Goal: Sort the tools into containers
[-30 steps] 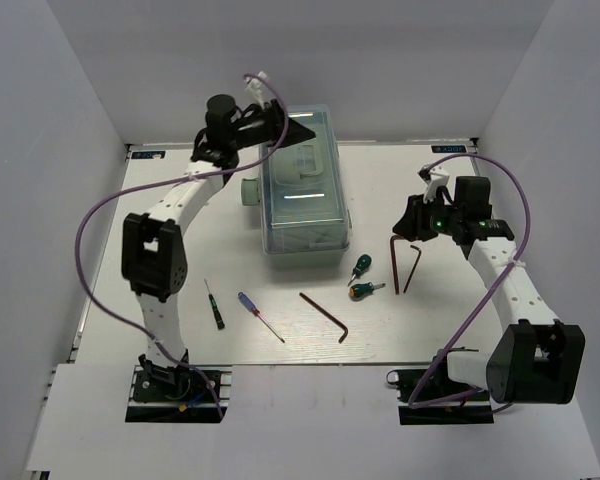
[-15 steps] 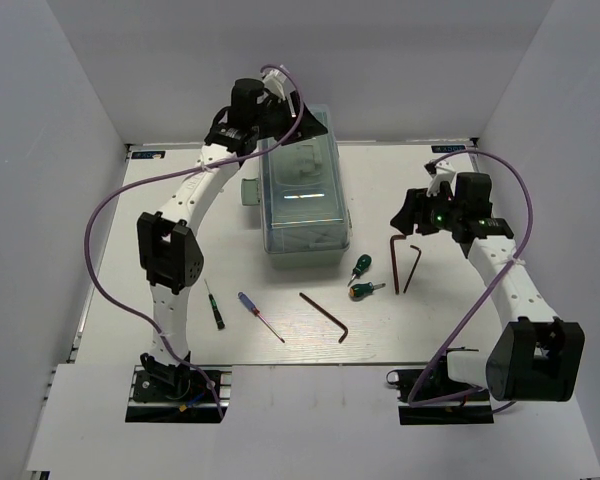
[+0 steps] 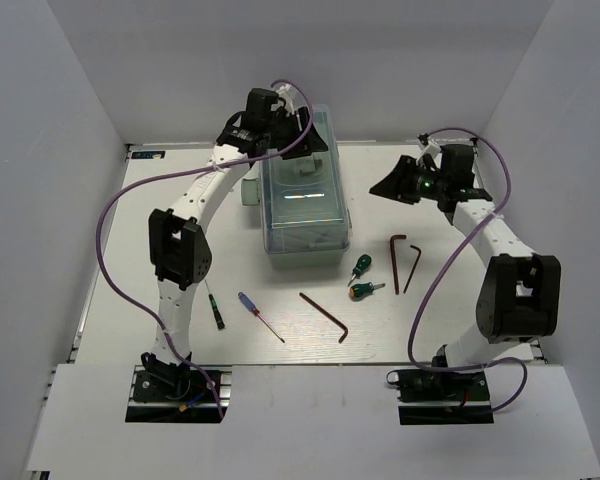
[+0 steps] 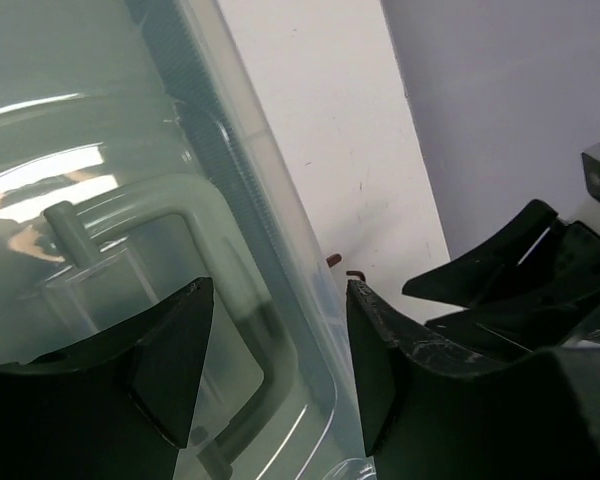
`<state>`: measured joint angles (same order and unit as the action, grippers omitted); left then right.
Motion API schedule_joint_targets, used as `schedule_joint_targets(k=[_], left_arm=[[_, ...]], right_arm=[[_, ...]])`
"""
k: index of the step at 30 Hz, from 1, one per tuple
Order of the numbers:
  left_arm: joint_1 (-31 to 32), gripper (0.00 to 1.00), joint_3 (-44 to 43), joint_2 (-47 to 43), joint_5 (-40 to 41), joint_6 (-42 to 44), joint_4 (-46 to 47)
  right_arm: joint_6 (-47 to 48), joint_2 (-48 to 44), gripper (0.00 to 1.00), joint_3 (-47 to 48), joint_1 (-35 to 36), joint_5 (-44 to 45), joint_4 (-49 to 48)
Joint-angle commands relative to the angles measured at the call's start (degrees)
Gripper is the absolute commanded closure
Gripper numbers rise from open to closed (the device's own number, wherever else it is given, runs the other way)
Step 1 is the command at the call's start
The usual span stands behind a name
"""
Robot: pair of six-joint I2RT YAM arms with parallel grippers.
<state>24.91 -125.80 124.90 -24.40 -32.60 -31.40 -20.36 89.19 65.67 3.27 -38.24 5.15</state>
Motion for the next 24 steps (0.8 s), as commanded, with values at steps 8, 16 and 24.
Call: schedule_joint_targets(k=[8,16,24], left_arm=[[1.3,0.35,-3.0,-0.9,5.9,2.7,-8.1],[1.8,0.35,-4.7,-0.4,7.5,3.8,-10.6],[3.0,0.35,-7.1,1.4,9.7,3.8,-13.6]], right_arm=[[-5.5,5.1,0.44,11.2,6.4,-3.1,-3.3],[-2.9,6.1,0.42,13.3,11.3,-0.4,0.1],[0.0,8.8,0.42,15.7,15.1,3.5,7.5]])
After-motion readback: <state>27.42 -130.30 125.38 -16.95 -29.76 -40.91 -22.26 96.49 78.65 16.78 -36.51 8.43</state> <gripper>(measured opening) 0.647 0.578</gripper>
